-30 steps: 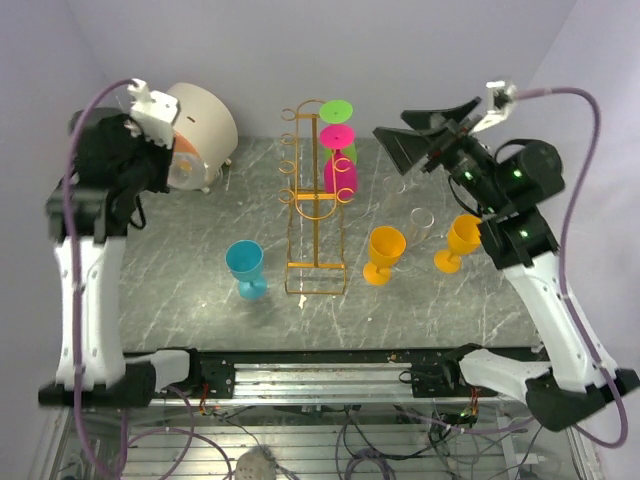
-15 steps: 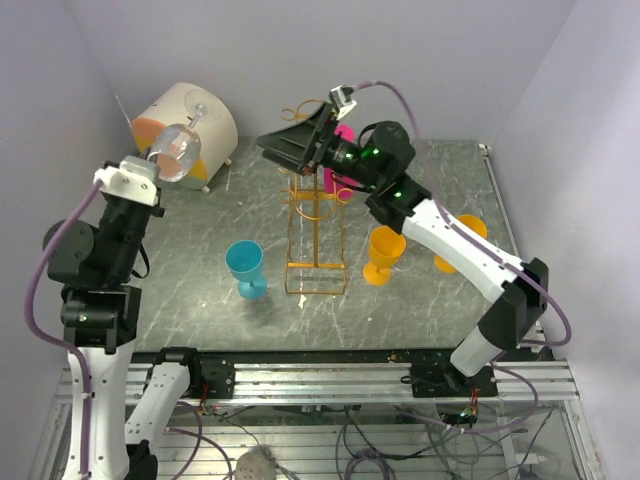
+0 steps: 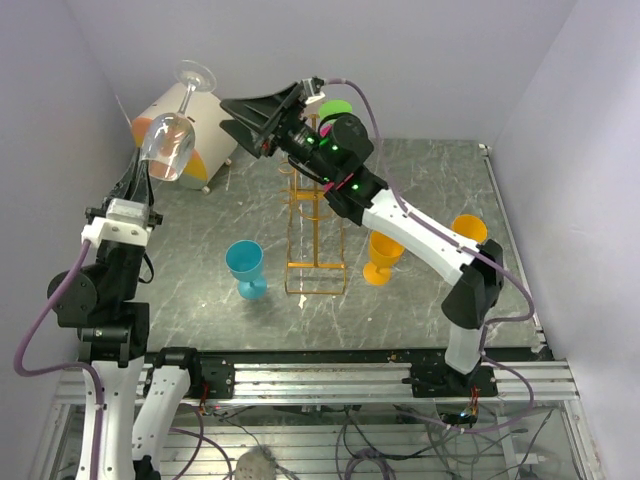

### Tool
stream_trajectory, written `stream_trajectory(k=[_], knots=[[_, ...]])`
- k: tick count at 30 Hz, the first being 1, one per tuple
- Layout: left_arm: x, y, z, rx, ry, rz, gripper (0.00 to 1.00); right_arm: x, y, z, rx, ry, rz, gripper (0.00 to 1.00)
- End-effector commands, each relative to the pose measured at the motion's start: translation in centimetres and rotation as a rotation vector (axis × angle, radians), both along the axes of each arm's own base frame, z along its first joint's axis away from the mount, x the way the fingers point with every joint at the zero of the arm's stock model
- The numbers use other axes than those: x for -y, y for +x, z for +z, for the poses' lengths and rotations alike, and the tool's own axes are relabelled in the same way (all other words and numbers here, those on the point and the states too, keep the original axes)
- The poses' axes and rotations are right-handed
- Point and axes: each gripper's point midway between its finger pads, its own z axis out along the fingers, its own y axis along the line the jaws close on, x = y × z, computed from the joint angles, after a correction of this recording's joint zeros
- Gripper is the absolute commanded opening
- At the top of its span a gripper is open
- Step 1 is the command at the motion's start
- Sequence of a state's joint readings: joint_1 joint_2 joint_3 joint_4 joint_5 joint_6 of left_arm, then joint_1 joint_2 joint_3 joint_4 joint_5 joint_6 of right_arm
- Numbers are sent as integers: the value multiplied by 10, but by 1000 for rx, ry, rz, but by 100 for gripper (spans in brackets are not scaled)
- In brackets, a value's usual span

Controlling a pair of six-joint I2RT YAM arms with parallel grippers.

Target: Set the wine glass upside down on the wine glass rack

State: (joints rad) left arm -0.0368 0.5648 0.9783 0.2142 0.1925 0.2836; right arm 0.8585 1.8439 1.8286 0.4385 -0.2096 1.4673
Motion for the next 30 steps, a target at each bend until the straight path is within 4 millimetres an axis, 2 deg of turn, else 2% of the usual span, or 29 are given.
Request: stream_trajectory(k=[1, 3, 5, 6, 7, 9, 13, 16, 20, 24, 30], knots=[[4, -23, 21, 142, 17, -17, 7, -20, 13, 1, -51, 44, -19, 64], [3, -20, 18, 137, 15, -10, 7, -30, 9, 4, -42, 62, 1, 56], [3, -19, 15, 137, 17, -12, 7, -37, 9, 6, -36, 74, 2, 54], [4, -18, 13, 135, 16, -17, 7, -37, 6, 15, -20, 95, 2, 53], [5, -17, 12, 134, 13, -22, 7, -44, 10, 8, -20, 91, 0, 52], [5, -16, 11, 131, 2, -28, 7, -48, 9, 13, -1, 105, -10, 52], [5, -13, 11, 121, -21, -42, 7, -49, 10, 20, 29, 128, -55, 48], [6, -9, 9, 107, -34, -51, 7, -48, 11, 23, 40, 149, -65, 41], [7, -8, 7, 99, -24, -58, 7, -47, 9, 26, 57, 189, -56, 38], [8, -7, 3, 86, -17, -54, 7, -52, 9, 21, 41, 204, -27, 32], [8, -6, 1, 84, -12, -54, 7, -61, 13, 10, 13, 202, -3, 31]])
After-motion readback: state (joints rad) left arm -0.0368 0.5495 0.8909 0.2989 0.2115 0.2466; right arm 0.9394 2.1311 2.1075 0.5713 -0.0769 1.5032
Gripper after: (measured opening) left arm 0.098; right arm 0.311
